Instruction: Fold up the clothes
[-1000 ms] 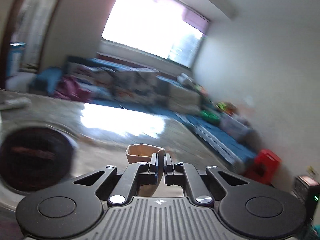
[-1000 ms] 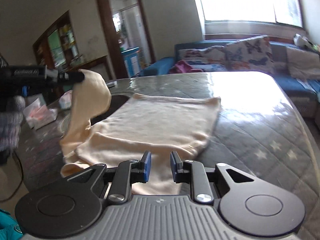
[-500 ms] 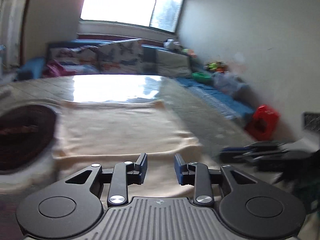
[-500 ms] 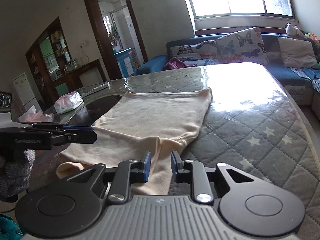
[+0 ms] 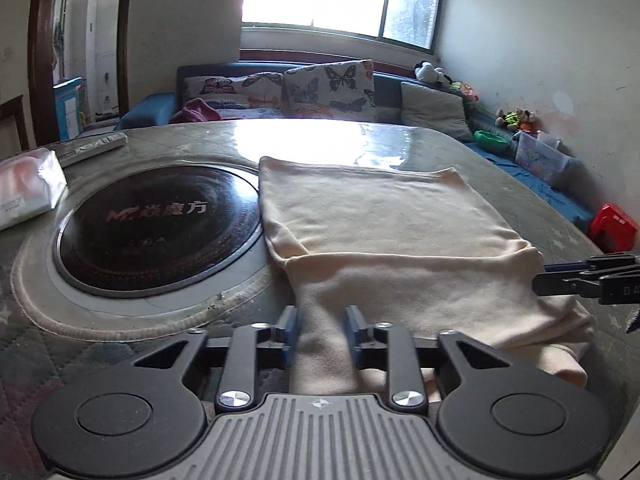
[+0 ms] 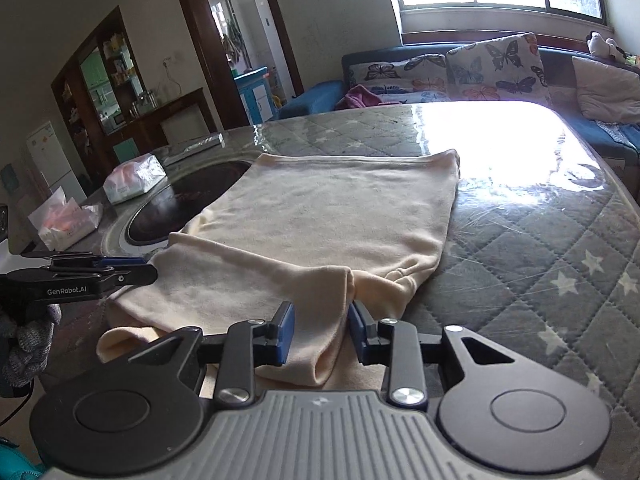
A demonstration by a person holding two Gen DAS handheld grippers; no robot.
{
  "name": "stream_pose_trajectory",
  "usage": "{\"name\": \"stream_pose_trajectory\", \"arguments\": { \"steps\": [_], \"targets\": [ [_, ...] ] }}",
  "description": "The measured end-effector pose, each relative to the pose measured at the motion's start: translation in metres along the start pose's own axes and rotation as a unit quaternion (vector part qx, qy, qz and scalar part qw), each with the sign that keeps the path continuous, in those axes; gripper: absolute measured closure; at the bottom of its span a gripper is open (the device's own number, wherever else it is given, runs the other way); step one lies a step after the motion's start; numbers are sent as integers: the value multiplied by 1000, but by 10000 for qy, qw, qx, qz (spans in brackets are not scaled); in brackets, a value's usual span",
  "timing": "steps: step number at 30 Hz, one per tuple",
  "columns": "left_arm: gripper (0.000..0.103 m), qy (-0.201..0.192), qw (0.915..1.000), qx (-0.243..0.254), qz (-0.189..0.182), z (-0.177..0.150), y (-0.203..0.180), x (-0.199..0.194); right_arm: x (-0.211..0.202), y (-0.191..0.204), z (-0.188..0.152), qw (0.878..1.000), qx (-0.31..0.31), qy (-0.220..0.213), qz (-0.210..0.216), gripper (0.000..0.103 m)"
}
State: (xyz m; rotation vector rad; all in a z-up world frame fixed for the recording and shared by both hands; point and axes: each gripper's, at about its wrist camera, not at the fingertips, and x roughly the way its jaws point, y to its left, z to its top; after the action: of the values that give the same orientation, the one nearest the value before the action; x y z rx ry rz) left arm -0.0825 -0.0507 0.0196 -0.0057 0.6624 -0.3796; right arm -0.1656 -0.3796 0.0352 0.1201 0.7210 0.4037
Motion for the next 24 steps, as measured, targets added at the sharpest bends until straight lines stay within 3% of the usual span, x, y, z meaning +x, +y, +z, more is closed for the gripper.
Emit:
{"name": "stream_pose_trajectory", "arguments": {
  "steps": [2, 4, 8, 13, 18, 22, 24],
  "targets": [
    [97, -70, 10000, -47, -43, 1, 2, -3, 0, 4, 2, 10000, -56, -4, -38, 92],
    [97, -176, 9996, -190, -121, 3, 7, -9, -3, 9, 6, 9999, -96, -69, -8, 95],
    [97, -148, 9996, -225, 5, 0, 16, -12, -12, 15, 13, 9997, -123, -183, 127, 95],
    [93, -81, 9997, -235, -60, 3, 21, -15, -2, 7, 5, 9998, -92, 73, -181, 88],
    [93, -345, 9990, -92, -270, 28, 13, -18, -17, 11, 15, 9986, -403, -251, -213, 88],
    [93, -209, 9983, 118, -523, 40, -3, 5, -8, 21, 24, 9977, -611, -305, -25, 88],
    [93, -25, 9989, 206, -430, 39, -8, 22, 4, 26, 25, 9970, -732, -242, 56, 88]
  ]
}}
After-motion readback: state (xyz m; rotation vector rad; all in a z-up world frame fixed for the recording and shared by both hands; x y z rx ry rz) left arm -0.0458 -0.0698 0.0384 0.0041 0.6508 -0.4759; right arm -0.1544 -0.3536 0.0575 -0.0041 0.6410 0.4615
